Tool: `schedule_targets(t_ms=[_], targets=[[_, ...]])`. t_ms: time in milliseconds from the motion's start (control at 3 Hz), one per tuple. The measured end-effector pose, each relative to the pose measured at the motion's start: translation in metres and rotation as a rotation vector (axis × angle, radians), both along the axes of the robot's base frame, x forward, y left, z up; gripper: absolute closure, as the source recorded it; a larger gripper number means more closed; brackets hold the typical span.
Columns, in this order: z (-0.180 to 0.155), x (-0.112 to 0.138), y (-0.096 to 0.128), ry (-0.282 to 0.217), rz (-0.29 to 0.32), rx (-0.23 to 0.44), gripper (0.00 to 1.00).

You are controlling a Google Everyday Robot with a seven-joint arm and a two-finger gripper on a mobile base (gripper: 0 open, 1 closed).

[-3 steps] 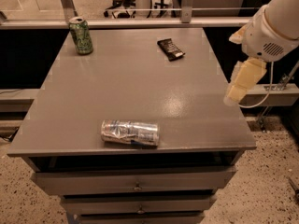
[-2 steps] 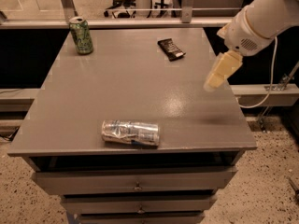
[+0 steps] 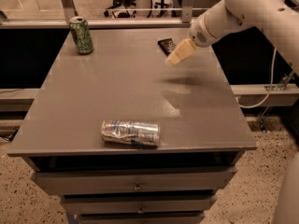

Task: Move rxbar chocolate near redbull can

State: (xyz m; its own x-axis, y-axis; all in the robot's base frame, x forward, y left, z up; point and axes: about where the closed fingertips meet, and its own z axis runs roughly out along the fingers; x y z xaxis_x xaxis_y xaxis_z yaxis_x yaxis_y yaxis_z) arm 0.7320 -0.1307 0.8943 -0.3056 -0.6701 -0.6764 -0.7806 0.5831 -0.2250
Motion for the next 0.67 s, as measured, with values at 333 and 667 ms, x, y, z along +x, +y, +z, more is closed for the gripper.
schedule_targets(t_ms=[333, 667], targets=[[-0.009, 0.028, 0.005, 0.004, -0.051, 0.046, 0.00], [-0.019, 0.055, 0.003, 0.020, -0.111, 0.089, 0.00]])
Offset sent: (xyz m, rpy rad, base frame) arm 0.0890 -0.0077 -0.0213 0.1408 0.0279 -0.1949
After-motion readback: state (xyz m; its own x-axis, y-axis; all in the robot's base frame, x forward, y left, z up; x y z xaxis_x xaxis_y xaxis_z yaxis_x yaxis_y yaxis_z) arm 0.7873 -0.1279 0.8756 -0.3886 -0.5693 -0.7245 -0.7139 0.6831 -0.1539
